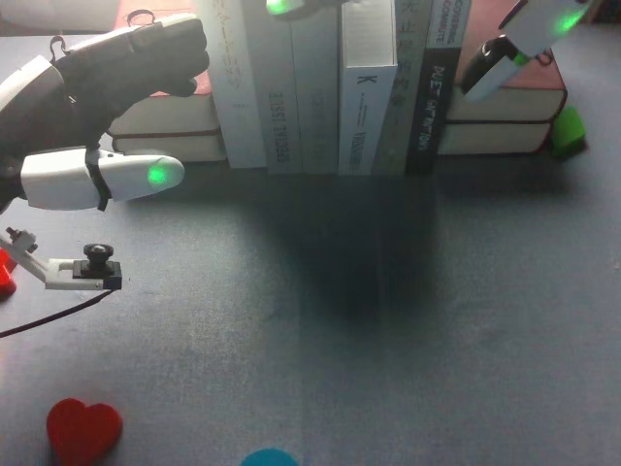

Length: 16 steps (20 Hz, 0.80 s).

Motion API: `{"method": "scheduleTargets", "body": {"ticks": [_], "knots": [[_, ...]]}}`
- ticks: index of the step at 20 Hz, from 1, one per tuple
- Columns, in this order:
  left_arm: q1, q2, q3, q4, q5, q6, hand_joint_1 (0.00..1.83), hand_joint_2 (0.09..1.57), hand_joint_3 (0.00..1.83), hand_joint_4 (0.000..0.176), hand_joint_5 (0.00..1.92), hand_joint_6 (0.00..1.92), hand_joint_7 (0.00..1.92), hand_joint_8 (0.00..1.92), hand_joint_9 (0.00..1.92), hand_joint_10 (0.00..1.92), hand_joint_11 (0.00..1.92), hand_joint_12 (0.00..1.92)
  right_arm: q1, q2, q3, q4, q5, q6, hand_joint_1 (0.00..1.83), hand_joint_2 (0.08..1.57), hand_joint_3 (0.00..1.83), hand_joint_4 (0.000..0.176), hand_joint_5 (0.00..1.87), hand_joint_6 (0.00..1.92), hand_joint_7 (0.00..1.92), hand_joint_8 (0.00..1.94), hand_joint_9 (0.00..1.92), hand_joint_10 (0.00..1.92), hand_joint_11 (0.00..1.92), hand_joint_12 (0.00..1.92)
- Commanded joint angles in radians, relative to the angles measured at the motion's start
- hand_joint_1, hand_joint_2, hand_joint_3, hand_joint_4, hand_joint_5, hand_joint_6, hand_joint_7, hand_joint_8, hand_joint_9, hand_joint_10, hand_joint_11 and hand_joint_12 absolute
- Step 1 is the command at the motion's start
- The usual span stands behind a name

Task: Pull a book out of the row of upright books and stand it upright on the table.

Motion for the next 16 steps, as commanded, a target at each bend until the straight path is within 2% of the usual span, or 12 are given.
{"method": "scheduleTargets", "body": {"ticks": [1, 2, 3, 7, 8, 9, 10, 12, 13, 14, 15, 16], "knots": [[-0.014, 0.006, -0.005, -0.044, -0.125, -0.011, 1.24, 0.94, 0.00, 0.011, 0.47, 0.01, 0.41, 0.00, 0.41, 0.01, 0.00, 1.24, 0.006, -0.004, 0.004, 0.043, -0.048, 0.000, 0.98, 0.85, 0.00, 0.150, 0.00, 0.00, 0.00, 0.00, 0.00, 0.00, 0.00, 0.00], [-0.014, 0.008, -0.007, -0.044, -0.126, -0.011, 1.24, 0.94, 0.00, 0.011, 0.47, 0.01, 0.41, 0.00, 0.41, 0.01, 0.00, 1.24, 0.006, -0.006, 0.004, 0.038, -0.047, 0.001, 0.98, 0.85, 0.00, 0.150, 0.00, 0.00, 0.00, 0.00, 0.00, 0.00, 0.00, 0.00], [-0.014, 0.009, -0.010, -0.044, -0.127, -0.011, 1.23, 0.94, 0.00, 0.010, 0.47, 0.00, 0.43, 0.01, 0.43, 0.02, 0.00, 1.30, 0.004, -0.011, 0.004, 0.031, -0.046, 0.002, 1.03, 0.83, 0.00, 0.171, 0.00, 0.00, 0.00, 0.00, 0.06, 0.03, 0.00, 0.00], [-0.016, 0.006, -0.010, -0.044, -0.134, -0.011, 1.23, 0.94, 0.00, 0.000, 0.52, 0.01, 0.45, 0.00, 0.46, 0.03, 0.00, 1.39, -0.010, -0.034, 0.022, 0.010, -0.042, 0.016, 1.15, 0.83, 0.00, 0.094, 0.14, 0.05, 0.00, 0.00, 0.00, 0.00, 0.00, 0.00], [-0.017, 0.005, -0.010, -0.044, -0.135, -0.011, 1.22, 0.94, 0.00, 0.000, 0.54, 0.02, 0.45, 0.00, 0.47, 0.03, 0.00, 1.39, -0.015, -0.042, 0.030, 0.009, -0.036, 0.028, 1.15, 0.83, 0.00, 0.093, 0.19, 0.04, 0.00, 0.00, 0.00, 0.00, 0.00, 0.00], [-0.018, 0.005, -0.011, -0.044, -0.136, -0.011, 1.23, 0.94, 0.00, 0.000, 0.57, 0.03, 0.47, 0.01, 0.49, 0.04, 0.00, 1.42, -0.017, -0.050, 0.041, 0.009, -0.026, 0.044, 1.16, 0.82, 0.00, 0.045, 0.33, 0.01, 0.06, 0.02, 0.03, 0.00, 0.00, 0.24], [-0.019, 0.006, -0.012, -0.044, -0.136, -0.011, 1.22, 0.95, 0.00, 0.000, 0.60, 0.03, 0.47, 0.01, 0.50, 0.05, 0.00, 1.47, -0.019, -0.056, 0.047, 0.009, -0.018, 0.059, 1.17, 0.82, 0.00, 0.036, 0.39, 0.01, 0.11, 0.02, 0.07, 0.01, 0.00, 0.46], [-0.019, 0.006, -0.015, -0.044, -0.138, -0.011, 1.25, 0.94, 0.00, 0.000, 0.66, 0.04, 0.51, 0.01, 0.56, 0.09, 0.00, 1.69, -0.022, -0.067, 0.055, 0.010, -0.009, 0.069, 1.22, 0.90, 0.03, 0.000, 0.70, 0.13, 0.42, 0.08, 0.36, 0.12, 0.00, 1.26], [-0.018, 0.006, -0.016, -0.044, -0.141, -0.011, 1.24, 0.95, 0.00, 0.000, 0.69, 0.05, 0.52, 0.01, 0.57, 0.11, 0.00, 1.77, -0.023, -0.071, 0.056, 0.012, -0.009, 0.069, 1.26, 0.94, 0.02, 0.000, 0.80, 0.15, 0.54, 0.07, 0.43, 0.17, 0.00, 1.40], [-0.019, 0.005, -0.018, -0.044, -0.145, -0.011, 1.26, 0.94, 0.00, 0.000, 0.76, 0.03, 0.58, 0.01, 0.51, 0.36, 0.06, 1.82, -0.023, -0.077, 0.058, 0.025, -0.009, 0.069, 1.20, 1.08, 0.00, 0.000, 0.95, 0.78, 0.69, 0.10, 0.58, 0.28, 0.07, 1.57], [-0.019, 0.005, -0.019, -0.044, -0.146, -0.011, 1.27, 0.94, 0.00, 0.000, 0.81, 0.03, 0.64, 0.02, 0.45, 0.66, 0.14, 1.80, -0.023, -0.080, 0.060, 0.034, -0.007, 0.069, 1.18, 1.11, 0.00, 0.000, 0.98, 0.92, 0.89, 0.14, 0.76, 0.39, 0.28, 1.54], [-0.020, 0.006, -0.021, -0.043, -0.147, -0.011, 1.28, 0.93, 0.00, 0.000, 0.84, 0.04, 0.67, 0.02, 0.40, 0.84, 0.18, 1.74, -0.023, -0.086, 0.065, 0.046, 0.001, 0.069, 1.24, 1.10, 0.02, 0.000, 1.06, 0.97, 0.90, 0.79, 0.86, 0.49, 0.40, 1.52]]}}
